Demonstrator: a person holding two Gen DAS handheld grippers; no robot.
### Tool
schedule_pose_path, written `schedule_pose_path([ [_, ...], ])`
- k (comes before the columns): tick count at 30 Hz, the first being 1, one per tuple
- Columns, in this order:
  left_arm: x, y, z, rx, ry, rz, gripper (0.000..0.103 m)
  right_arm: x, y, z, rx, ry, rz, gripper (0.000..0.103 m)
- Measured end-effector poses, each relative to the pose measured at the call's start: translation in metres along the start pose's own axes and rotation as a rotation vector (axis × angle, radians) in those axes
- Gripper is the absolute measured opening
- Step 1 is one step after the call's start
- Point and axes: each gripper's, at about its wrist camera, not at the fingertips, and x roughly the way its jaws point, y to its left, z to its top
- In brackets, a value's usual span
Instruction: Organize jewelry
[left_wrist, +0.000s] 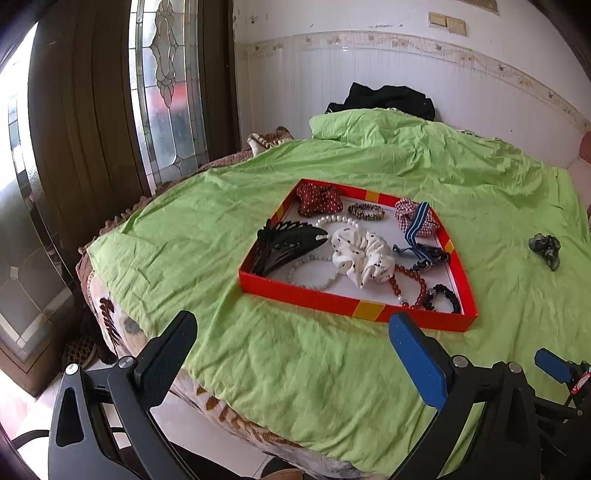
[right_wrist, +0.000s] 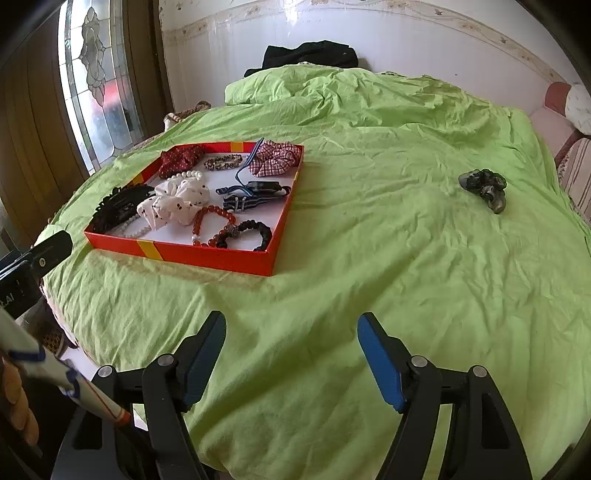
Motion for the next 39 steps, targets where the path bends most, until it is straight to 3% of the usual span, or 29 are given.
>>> schedule_pose_path([
  [16,0.006,-0.011,-0.007,0.059,0.026,-0.003,0.103,0.006,0.005,-0.002,-0.020,0.009,-0.034,0.081],
  [39,0.012,-0.005,-0.009,0.038,0.052,-0.014,0.103,0.010,0.013,-0.004,-0.051,0.018,-0.041,0.082],
])
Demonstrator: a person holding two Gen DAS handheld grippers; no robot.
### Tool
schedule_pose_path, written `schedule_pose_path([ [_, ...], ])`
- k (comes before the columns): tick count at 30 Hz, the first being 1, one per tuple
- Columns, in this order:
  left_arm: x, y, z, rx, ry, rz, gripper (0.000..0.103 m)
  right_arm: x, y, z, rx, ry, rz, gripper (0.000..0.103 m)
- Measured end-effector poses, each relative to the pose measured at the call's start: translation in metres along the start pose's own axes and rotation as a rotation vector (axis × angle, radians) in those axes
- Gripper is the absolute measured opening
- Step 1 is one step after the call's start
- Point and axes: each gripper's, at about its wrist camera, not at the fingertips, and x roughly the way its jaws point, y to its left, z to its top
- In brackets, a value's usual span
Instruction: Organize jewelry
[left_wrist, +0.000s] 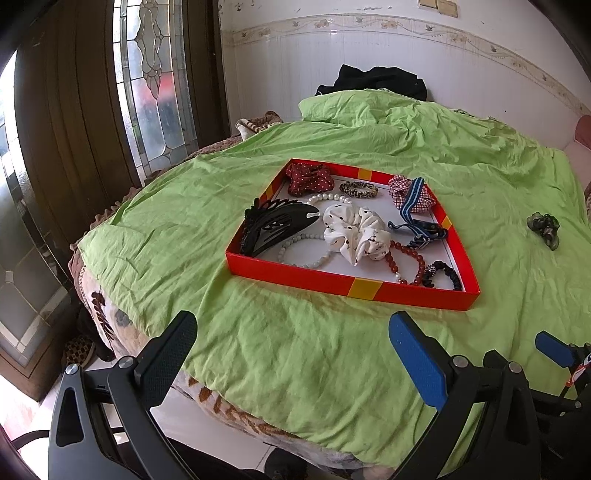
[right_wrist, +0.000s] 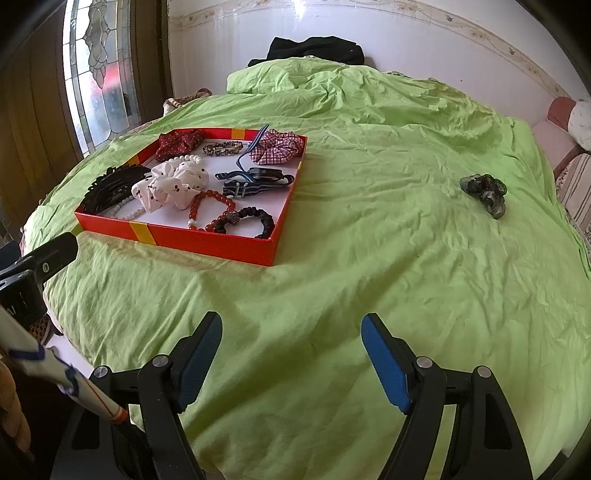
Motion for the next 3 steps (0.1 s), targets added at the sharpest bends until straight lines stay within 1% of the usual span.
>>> schedule_pose_path([
  [3,-0.0014,0.0010,0.0013,-0.003,0.002,0.012,0.103,0.0005,-0.0012,0.0001,0.008,0.006,0.005,0.082],
])
